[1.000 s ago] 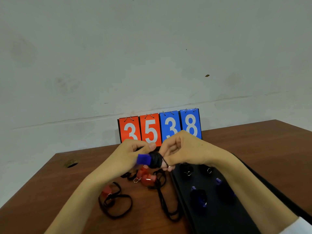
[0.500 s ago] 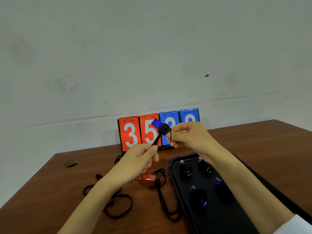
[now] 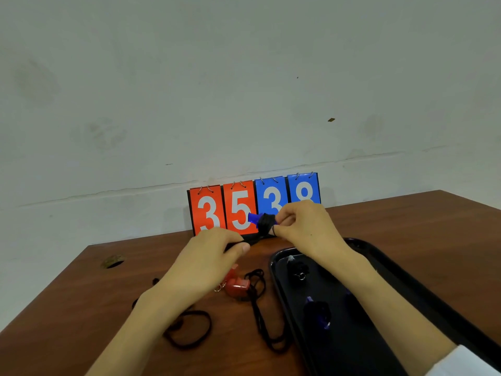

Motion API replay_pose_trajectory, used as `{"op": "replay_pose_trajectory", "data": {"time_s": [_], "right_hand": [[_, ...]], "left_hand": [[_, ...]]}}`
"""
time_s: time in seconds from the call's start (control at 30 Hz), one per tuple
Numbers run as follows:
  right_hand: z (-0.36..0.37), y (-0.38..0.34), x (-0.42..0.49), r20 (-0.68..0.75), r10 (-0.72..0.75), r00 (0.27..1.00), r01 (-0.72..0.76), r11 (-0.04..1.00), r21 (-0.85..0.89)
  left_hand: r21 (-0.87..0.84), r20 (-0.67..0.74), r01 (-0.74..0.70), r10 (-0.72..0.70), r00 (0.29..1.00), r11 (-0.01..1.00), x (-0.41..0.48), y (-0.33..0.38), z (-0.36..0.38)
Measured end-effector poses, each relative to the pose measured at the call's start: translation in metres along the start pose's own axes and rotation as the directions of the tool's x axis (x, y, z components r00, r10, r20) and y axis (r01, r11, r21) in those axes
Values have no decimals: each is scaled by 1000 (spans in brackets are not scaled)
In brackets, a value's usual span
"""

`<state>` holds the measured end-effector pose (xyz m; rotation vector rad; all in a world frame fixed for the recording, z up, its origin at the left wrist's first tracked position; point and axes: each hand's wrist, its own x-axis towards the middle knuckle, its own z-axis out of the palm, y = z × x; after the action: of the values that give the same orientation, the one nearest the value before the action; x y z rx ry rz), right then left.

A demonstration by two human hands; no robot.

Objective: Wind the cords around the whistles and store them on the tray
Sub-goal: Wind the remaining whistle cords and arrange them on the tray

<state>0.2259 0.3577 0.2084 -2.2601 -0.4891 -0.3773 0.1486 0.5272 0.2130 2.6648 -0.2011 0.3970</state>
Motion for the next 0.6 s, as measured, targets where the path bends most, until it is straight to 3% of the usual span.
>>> {"op": "replay_pose_trajectory", "data": {"time_s": [0.17,0.33,0.47,0.6], "right_hand": [[3,-6,-5,12,-64,998,66,983,-169],[4,-11,-8,126,-131,983,158,958,-238],[4,-16,-11,220,-239,946,289,928,-235],[3,-22,-14,291,-307,906,357,924,-138]], "left_hand": [[47,3,-28,27,1000,999,-3,7,-5],[118,-165,-70,89,982,991,-2,11,-5],[-8,-274,-53,48,961,999,1,7,-9],[-217,-296,-7,-59,953,976,4,2,-12]]}}
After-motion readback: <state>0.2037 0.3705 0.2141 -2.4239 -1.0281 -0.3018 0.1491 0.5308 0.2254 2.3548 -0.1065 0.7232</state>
